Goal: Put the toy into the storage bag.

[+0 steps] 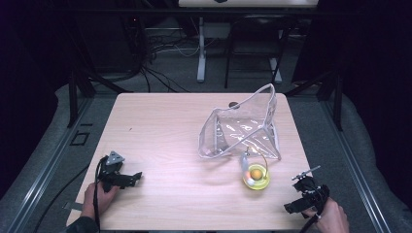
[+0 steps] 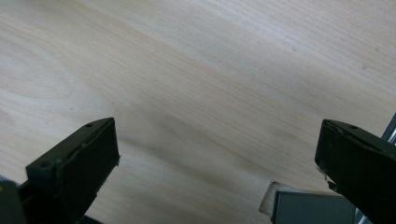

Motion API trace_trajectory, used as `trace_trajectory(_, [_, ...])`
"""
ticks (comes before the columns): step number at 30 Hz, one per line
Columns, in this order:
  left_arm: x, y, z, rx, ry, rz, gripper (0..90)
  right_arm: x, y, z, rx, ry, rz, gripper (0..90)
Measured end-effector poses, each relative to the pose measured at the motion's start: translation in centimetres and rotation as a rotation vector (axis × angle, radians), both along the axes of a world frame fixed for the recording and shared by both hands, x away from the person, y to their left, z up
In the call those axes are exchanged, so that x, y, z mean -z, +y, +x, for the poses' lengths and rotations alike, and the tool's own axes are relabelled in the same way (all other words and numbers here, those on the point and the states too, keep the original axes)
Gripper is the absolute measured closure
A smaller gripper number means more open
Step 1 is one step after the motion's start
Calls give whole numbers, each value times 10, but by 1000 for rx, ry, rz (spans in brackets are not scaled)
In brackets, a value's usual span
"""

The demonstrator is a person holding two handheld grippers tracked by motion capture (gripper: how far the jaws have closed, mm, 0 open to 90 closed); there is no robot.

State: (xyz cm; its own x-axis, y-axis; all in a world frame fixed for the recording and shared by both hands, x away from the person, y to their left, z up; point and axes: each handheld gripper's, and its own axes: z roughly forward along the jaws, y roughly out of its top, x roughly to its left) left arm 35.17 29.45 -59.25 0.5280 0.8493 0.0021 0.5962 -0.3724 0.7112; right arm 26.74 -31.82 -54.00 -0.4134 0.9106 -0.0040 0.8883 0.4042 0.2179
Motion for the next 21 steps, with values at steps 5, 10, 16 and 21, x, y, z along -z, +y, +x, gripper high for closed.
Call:
trace_trajectory(5, [0, 0, 0, 0, 0, 0, 2, -12, 8, -1, -5, -23, 8, 0])
trace_trajectory(10, [0, 0, 0, 0, 0, 0, 2, -23, 16, -2, -25, -36, 13, 0])
trace_trajectory(16, [0, 0, 0, -1, -1, -2, 2, -31, 28, -2, -50, -34, 11, 0])
trace_trajectory(21, [0, 0, 0, -2, 0, -2, 2, -43, 36, 2, -68, -50, 18, 0])
